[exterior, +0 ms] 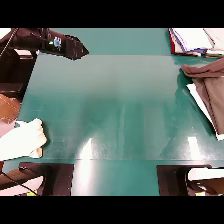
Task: Fold the shirts.
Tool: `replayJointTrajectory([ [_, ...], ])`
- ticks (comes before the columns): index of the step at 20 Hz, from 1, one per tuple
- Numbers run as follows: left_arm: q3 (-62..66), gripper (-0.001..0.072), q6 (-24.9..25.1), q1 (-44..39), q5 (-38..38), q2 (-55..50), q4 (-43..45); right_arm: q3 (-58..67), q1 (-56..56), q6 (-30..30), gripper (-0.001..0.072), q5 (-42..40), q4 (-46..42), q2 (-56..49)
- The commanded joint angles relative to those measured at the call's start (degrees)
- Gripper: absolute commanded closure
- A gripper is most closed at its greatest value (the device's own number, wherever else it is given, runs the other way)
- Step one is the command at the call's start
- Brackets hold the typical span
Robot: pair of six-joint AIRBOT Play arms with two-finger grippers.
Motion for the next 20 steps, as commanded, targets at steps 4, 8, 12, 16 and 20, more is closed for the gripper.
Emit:
replayJointTrajectory([
  [4,-0.02,0.0681,-0.35,-0.04,-0.31,-0.15,-0.20,1.46,-4.42,-0.33,0.0695,-5.88,4.22,3.19],
  [8,-0.02,0.0681,-0.20,-0.04,-1.22,-0.15,-0.20,9.11,-5.57,-1.53,0.0695,-3.72,3.61,5.84],
  [12,-0.02,0.0681,-0.13,-0.04,-2.34,-0.15,-0.13,7.76,-7.61,-2.21,0.0695,5.42,-4.48,8.55],
  [16,-0.02,0.0681,0.37,-0.04,-2.67,-0.15,-0.11,-5.55,-8.33,-5.11,0.0695,9.73,-17.11,14.64],
  [20,-0.02,0.0681,0.76,-0.04,-2.64,-0.15,-0.09,-20.13,-13.14,-5.11,0.0693,12.17,-25.09,21.05],
])
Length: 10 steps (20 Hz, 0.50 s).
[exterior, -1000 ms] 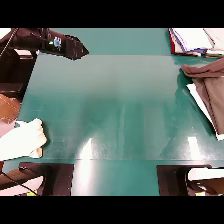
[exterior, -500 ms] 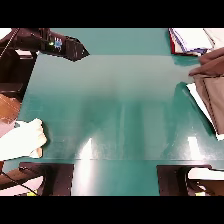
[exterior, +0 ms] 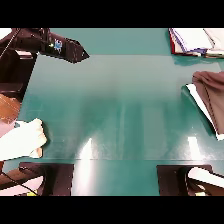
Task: Fold the shirts.
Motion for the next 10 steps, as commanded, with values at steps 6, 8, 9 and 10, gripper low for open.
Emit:
replayJointTrajectory([
  [6,-0.02,0.0681,1.57,-0.02,-0.04,-0.02,0.02,-21.33,-13.38,0.46,0.0009,1.55,-4.28,10.21],
  [8,-0.02,0.0681,1.55,-0.02,-0.02,-0.02,-0.11,-21.33,-13.14,0.42,0.0011,-1.09,5.73,12.24],
  [9,-0.02,0.0681,1.57,-0.02,-0.11,-0.02,-0.09,-21.33,-11.65,0.42,0.0012,-2.34,10.21,13.18],
  [10,0.00,0.0680,1.57,-0.02,0.02,-0.02,-0.04,-21.35,-9.07,0.42,0.0011,-3.39,14.43,14.14],
])
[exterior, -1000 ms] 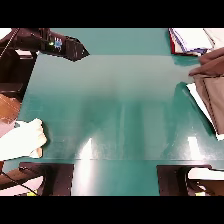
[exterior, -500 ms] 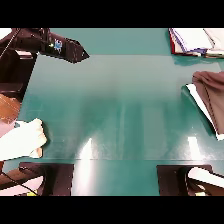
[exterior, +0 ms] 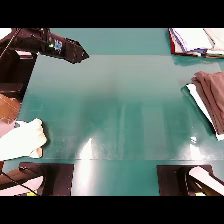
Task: Fold the shirts.
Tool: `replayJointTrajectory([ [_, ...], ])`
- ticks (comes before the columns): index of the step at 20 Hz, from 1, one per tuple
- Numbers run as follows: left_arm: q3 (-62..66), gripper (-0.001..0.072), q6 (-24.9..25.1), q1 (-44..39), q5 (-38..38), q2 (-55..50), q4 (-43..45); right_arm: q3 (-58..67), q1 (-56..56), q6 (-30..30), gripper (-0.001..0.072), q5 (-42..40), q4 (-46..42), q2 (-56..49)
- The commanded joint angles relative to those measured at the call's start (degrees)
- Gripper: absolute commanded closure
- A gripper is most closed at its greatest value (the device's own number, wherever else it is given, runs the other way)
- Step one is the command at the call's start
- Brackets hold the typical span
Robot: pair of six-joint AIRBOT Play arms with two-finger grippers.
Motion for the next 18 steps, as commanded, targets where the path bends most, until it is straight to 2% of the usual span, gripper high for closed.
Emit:
replayJointTrajectory([
  [1,0.00,0.0680,0.13,0.00,0.04,-0.02,0.13,-1.25,4.81,0.28,0.0012,-3.85,14.08,3.43],
  [4,0.00,0.0681,0.09,-0.02,-1.14,0.00,0.46,-1.25,17.59,0.28,0.0020,-5.97,16.26,5.07],
  [6,0.00,0.0681,0.09,-0.02,-0.55,0.00,0.24,-1.25,26.75,0.28,0.0153,-5.66,16.24,5.22],
  [7,0.00,0.0681,0.09,-0.02,-0.28,0.00,0.24,-1.25,30.88,0.26,0.0191,-6.01,15.91,5.22],
  [8,0.00,0.0681,0.09,-0.02,-0.13,0.00,0.24,-1.25,35.34,0.24,0.0268,-7.13,15.17,5.22],
  [9,0.00,0.0680,0.09,-0.02,0.26,0.00,0.24,-1.25,38.88,0.22,0.0374,-8.44,15.06,5.22],
  [11,0.00,0.0680,0.09,-0.02,0.79,0.00,0.24,-1.25,45.00,0.09,0.0662,-9.92,15.10,5.22],
  [12,0.00,0.0680,0.09,-0.02,0.79,0.00,0.24,-1.25,47.63,-0.48,0.0694,-9.92,15.13,5.22],
  [18,0.00,0.0681,0.09,-0.02,0.79,0.00,0.24,-1.25,53.27,-0.63,0.0693,-9.31,15.37,5.22],
])
